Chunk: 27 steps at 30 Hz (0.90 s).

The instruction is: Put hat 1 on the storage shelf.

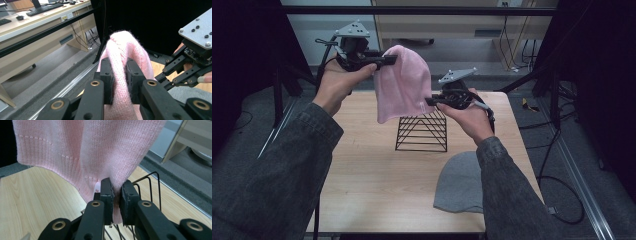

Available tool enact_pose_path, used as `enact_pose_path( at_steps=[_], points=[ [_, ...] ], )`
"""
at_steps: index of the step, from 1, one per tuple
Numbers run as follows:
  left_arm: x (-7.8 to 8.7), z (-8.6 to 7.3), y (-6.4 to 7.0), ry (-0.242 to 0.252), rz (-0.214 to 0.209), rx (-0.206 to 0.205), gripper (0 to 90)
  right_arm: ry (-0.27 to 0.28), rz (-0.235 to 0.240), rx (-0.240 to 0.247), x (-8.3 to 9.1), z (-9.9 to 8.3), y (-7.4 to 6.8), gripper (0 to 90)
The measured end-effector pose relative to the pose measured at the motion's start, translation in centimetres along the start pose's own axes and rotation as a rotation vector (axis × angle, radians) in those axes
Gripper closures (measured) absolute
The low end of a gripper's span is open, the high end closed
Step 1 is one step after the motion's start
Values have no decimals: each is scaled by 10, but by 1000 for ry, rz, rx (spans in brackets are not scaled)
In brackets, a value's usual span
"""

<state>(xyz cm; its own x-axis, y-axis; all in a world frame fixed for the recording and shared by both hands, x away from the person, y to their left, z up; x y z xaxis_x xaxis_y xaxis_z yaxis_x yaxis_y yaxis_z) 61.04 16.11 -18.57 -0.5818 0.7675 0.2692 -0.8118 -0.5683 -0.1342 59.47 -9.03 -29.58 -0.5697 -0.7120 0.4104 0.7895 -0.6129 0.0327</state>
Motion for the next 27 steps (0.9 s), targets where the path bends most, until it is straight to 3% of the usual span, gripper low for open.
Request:
enact_pose_path(
  at_steps=[9,22,27],
  points=[
    [-14,-3,2,-8,1,-20,779,-7,-26,13,0,-7,3,820],
    [-41,-13,4,-45,45,-92,779,0,-64,-34,4,-34,15,827],
    [-44,-12,2,-23,55,-89,779,21,-74,-46,6,-36,17,826]
  ],
)
Point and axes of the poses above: each handheld gripper's, and its own axes: x roughly backward along the jaws, z roughly out of its top, y roughly to its right, the point moved 2 cm from there along -x, roughly forward along the jaws, and after that the axes turned 6 degrees about y, right-handed, at the moved point
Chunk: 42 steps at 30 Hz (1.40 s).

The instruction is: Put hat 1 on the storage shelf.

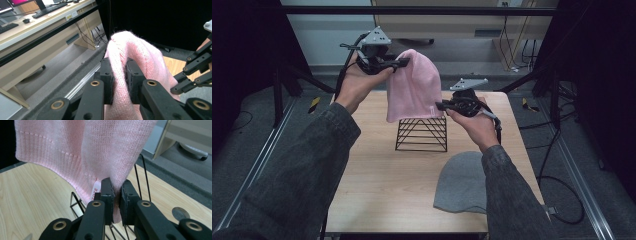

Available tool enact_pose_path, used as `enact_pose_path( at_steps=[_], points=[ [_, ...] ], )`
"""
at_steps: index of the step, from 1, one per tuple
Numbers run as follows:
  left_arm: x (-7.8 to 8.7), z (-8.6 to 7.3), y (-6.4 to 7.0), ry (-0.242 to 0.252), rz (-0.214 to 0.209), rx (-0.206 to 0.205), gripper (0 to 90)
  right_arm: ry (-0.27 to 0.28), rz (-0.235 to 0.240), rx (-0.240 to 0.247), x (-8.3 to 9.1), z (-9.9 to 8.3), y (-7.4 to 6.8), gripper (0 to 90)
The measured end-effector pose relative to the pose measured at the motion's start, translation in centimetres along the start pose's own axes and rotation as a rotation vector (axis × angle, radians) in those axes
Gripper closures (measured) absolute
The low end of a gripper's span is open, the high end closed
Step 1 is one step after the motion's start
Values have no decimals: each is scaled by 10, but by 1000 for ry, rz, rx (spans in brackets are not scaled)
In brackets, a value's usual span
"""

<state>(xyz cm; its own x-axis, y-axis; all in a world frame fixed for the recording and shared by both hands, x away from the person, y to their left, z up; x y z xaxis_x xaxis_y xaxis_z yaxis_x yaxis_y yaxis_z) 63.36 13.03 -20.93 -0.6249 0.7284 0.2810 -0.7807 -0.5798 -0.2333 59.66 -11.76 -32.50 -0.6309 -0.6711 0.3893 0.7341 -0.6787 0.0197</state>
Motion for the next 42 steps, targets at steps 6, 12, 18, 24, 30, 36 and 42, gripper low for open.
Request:
enact_pose_path(
  at_steps=[6,12,18,24,30,36,42],
  points=[
    [2,8,-2,34,9,15,779,37,-11,6,5,10,2,826],
    [-3,7,-1,23,0,-6,778,27,-19,8,3,11,4,826],
    [-15,-6,1,20,-17,15,778,3,-30,-3,1,-2,6,825],
    [-22,-17,5,19,-31,26,777,-8,-40,-7,2,-15,8,824],
    [-28,-26,11,8,-41,25,777,-25,-43,-8,-1,-30,4,823],
    [-31,-35,21,-8,-59,19,778,-65,-37,9,-3,-44,2,816],
    [-30,-47,31,-41,-69,26,778,-95,-34,-7,-7,-57,1,815]
  ],
)
Point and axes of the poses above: each handheld gripper's, and its own axes: x roughly backward along the jaws, z roughly out of its top, y roughly to its right, the point moved 2 cm from there along -x, roughly forward along the jaws, and after that the axes turned 6 degrees about y, right-handed, at the moved point
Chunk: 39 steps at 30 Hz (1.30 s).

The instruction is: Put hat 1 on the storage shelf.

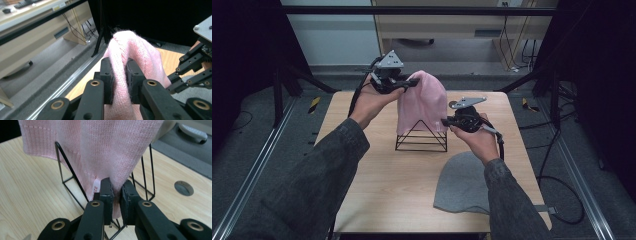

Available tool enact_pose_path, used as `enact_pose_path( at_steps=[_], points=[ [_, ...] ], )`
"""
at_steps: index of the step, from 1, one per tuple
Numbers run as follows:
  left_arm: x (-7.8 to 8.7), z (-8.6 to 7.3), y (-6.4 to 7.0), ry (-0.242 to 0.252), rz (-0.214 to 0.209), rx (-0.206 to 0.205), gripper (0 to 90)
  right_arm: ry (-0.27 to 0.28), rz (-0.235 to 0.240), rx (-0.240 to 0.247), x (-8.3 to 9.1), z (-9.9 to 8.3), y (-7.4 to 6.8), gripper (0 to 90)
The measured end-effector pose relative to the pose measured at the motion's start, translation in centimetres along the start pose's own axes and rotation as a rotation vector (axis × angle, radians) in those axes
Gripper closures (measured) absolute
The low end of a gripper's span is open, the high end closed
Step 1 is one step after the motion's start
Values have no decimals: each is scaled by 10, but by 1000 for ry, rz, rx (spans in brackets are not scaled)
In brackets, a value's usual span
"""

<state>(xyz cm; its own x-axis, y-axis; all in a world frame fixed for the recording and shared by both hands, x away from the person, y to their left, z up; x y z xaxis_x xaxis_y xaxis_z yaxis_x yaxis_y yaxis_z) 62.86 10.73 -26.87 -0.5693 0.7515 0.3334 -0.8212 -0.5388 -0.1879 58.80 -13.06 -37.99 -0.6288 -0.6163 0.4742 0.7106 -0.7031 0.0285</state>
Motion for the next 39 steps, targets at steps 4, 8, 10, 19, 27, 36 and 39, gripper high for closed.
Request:
enact_pose_path(
  at_steps=[4,8,10,19,27,36,39],
  points=[
    [-1,-6,5,-17,-3,13,779,-38,-1,-10,-3,-6,0,814],
    [-1,-16,13,-16,-15,31,780,-65,11,-18,-6,-11,0,754],
    [-1,-18,15,-17,-17,37,781,-64,14,-19,-6,-12,-1,713],
    [-6,-28,28,-59,-26,25,781,-72,-60,-33,15,-13,2,486],
    [-6,-44,37,-78,-37,36,776,-71,-119,-45,37,-19,11,460],
    [-5,-61,34,-93,-32,80,769,-89,-155,-58,54,-29,21,457],
    [-5,-70,34,-114,-35,94,765,-97,-177,-74,63,-35,26,457]
  ],
)
Point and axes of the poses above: each handheld gripper's, and its own axes: x roughly backward along the jaws, z roughly out of its top, y roughly to its right, the point moved 2 cm from there along -x, roughly forward along the jaws, and after that the axes turned 6 degrees about y, right-handed, at the moved point
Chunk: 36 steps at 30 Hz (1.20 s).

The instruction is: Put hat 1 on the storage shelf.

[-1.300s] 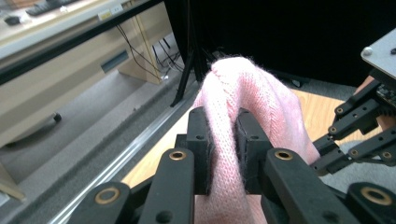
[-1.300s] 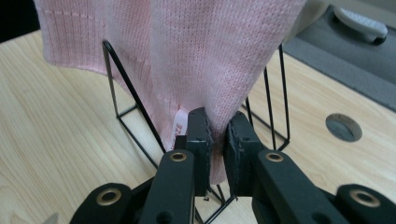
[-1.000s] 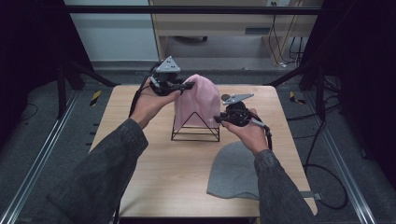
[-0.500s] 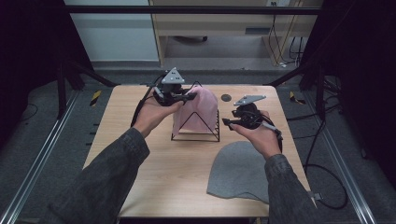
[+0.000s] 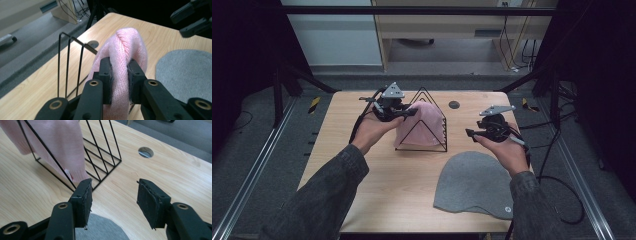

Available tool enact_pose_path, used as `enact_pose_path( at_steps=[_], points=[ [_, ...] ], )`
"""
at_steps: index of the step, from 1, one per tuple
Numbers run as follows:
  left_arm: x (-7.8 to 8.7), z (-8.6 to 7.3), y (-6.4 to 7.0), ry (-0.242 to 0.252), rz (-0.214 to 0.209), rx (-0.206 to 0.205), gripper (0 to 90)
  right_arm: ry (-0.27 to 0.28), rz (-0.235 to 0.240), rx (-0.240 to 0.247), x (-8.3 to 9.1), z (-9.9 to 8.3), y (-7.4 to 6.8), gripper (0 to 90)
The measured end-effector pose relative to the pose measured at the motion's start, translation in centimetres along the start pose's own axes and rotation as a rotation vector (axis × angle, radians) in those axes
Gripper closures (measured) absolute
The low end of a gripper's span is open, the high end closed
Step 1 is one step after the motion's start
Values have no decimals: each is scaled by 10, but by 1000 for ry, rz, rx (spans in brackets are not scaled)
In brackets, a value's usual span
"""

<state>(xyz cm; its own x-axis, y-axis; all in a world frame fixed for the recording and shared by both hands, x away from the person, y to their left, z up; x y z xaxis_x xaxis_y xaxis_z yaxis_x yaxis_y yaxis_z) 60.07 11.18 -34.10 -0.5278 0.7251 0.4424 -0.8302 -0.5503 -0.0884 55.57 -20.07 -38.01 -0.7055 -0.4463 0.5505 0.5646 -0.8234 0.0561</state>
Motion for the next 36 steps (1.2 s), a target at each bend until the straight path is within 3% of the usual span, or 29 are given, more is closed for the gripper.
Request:
enact_pose_path(
  at_steps=[16,28,29,36],
  points=[
    [-2,-17,1,-28,-6,26,727,-41,-23,-32,2,-25,11,462],
    [24,-23,14,8,47,11,452,-83,-37,-69,2,-48,16,462],
    [29,-26,18,3,54,12,398,-93,-42,-72,2,-52,15,461],
    [47,-48,26,-20,73,29,250,-109,-52,-89,3,-66,12,449]
  ],
)
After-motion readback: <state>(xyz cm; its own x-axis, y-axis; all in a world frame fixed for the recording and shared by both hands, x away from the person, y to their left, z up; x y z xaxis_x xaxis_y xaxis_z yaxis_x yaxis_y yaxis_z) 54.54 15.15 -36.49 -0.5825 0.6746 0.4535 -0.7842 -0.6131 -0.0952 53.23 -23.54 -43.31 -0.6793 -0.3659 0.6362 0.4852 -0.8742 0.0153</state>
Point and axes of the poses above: each handheld gripper's, and its own axes: x roughly backward along the jaws, z roughly out of its top, y roughly to its right, the point moved 2 cm from there along -x, roughly forward along the jaws, and after that the axes turned 6 degrees about y, right-handed, at the moved point
